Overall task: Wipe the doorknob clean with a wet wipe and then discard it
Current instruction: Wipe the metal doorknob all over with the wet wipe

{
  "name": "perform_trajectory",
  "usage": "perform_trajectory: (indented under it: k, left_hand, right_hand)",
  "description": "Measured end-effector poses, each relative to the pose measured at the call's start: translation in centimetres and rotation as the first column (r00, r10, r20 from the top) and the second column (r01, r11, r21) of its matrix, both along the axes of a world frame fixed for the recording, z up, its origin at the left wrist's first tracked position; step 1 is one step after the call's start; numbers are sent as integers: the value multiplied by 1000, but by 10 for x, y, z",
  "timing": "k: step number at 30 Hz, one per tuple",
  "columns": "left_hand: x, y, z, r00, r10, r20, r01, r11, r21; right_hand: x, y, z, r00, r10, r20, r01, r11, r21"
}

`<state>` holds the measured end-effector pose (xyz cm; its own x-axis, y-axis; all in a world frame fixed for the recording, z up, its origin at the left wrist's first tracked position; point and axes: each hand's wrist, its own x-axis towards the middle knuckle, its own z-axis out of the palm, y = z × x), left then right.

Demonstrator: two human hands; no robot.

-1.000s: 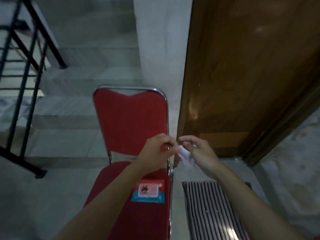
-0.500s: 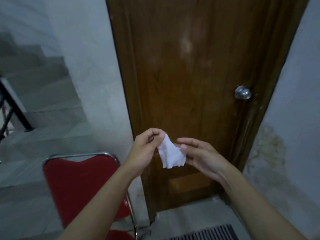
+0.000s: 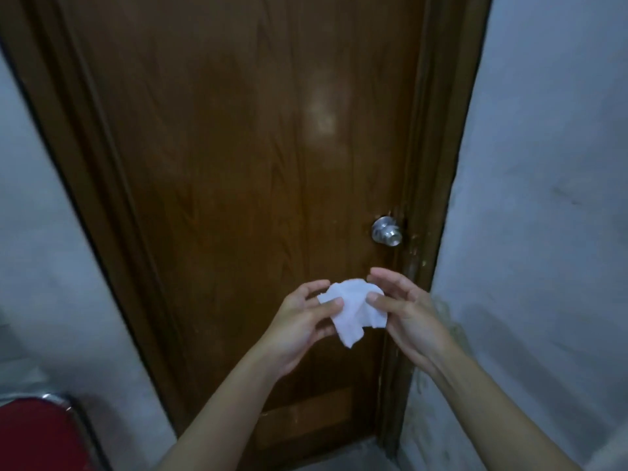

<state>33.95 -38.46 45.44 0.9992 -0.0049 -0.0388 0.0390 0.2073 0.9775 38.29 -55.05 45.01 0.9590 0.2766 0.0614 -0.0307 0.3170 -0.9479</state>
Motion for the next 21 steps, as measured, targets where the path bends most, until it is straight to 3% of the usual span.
perform_trajectory:
  k: [10, 15, 21]
  left_hand:
    - [107, -43, 4, 991, -11, 130, 3, 998, 60]
    - [166, -48, 16, 986, 16, 169, -29, 997, 74]
    - [230, -53, 28, 975, -60, 212, 32, 990, 134]
  right_hand:
    - [87, -45, -9, 985, -74, 156, 116, 952, -283]
    - [145, -44, 4, 981, 28, 191, 64, 887, -456]
    - [210, -35, 14, 983, 176, 52, -161, 963, -218]
